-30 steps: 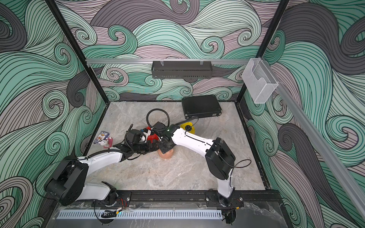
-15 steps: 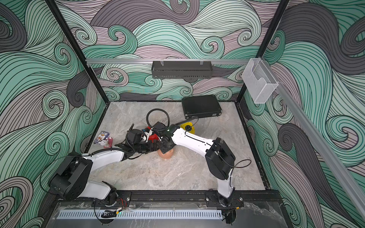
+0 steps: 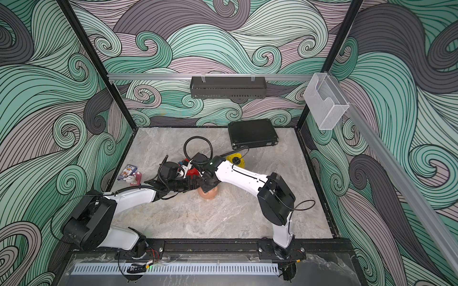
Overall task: Close piggy banks
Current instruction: Screw the knob on the piggy bank.
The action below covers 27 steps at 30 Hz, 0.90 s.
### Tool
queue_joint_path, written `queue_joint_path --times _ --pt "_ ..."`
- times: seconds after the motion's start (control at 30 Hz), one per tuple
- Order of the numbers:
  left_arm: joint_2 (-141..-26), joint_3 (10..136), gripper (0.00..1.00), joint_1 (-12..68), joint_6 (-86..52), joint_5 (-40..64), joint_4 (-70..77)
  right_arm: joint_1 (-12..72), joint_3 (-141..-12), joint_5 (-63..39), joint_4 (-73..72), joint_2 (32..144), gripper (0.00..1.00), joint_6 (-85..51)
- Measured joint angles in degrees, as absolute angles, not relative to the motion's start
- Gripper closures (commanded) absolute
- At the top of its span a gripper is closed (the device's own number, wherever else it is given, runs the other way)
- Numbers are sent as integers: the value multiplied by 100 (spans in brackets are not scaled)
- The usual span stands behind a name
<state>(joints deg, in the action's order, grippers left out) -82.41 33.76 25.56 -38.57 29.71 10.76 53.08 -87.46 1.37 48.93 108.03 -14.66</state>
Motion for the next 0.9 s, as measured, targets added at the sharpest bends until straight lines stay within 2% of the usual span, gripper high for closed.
queue_joint_path --times 0.9 --pt "-8285 3376 26 2523 -3852 3061 1120 5308 -8853 152 4993 10847 100 -1975"
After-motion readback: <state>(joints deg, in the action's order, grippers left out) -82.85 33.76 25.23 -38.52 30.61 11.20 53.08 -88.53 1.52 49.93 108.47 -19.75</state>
